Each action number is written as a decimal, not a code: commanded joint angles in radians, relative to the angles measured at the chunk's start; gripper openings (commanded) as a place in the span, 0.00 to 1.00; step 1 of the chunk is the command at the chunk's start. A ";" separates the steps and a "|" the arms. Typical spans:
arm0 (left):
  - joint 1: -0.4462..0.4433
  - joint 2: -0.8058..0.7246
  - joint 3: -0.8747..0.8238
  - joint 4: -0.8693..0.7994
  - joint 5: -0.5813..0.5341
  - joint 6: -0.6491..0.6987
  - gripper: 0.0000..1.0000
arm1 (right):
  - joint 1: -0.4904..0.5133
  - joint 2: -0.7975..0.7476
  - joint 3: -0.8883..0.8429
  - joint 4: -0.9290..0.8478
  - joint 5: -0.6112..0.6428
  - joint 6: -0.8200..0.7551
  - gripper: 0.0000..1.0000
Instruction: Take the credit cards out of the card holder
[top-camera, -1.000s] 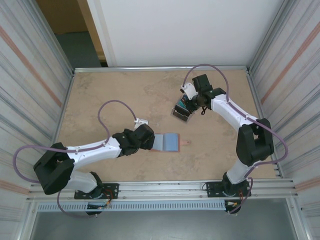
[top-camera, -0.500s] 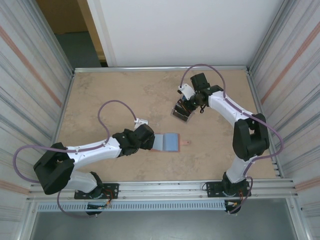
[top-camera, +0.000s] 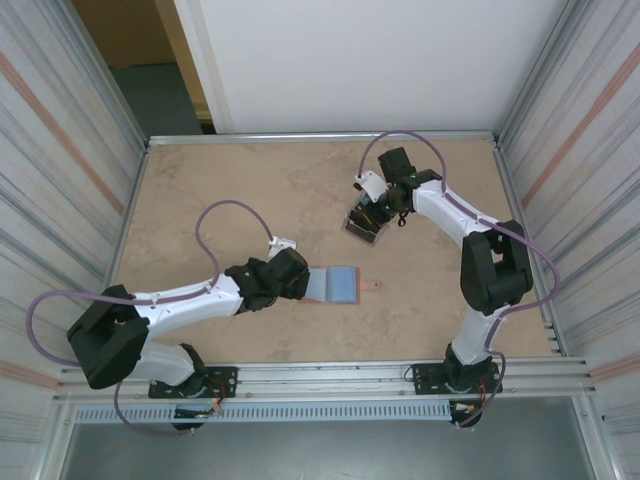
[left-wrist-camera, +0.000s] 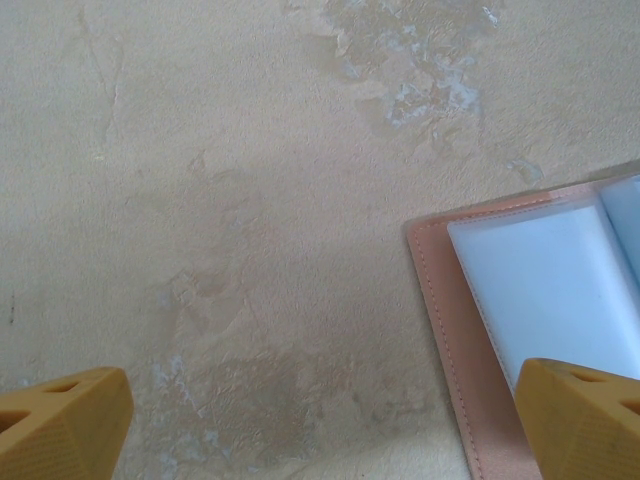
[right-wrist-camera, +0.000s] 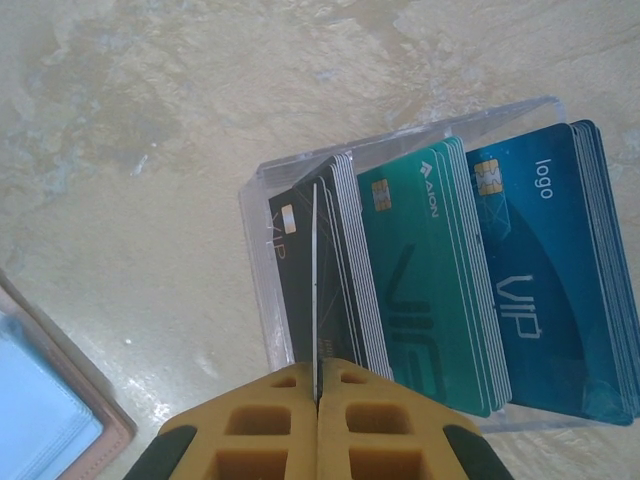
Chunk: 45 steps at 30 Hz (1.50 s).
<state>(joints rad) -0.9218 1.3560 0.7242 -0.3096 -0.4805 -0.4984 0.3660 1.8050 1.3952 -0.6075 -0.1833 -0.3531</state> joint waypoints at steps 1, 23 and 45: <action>0.011 0.005 0.000 -0.004 -0.013 -0.017 0.99 | -0.004 0.021 0.030 -0.031 -0.013 -0.027 0.00; 0.014 0.014 0.003 -0.013 -0.014 -0.024 0.99 | 0.012 0.083 0.076 -0.096 -0.028 -0.044 0.04; 0.016 0.020 0.017 -0.014 -0.010 -0.020 0.99 | 0.024 0.071 0.096 -0.115 0.007 -0.010 0.19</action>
<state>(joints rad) -0.9154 1.3781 0.7242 -0.3103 -0.4801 -0.5022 0.3820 1.9060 1.4757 -0.7013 -0.1802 -0.3756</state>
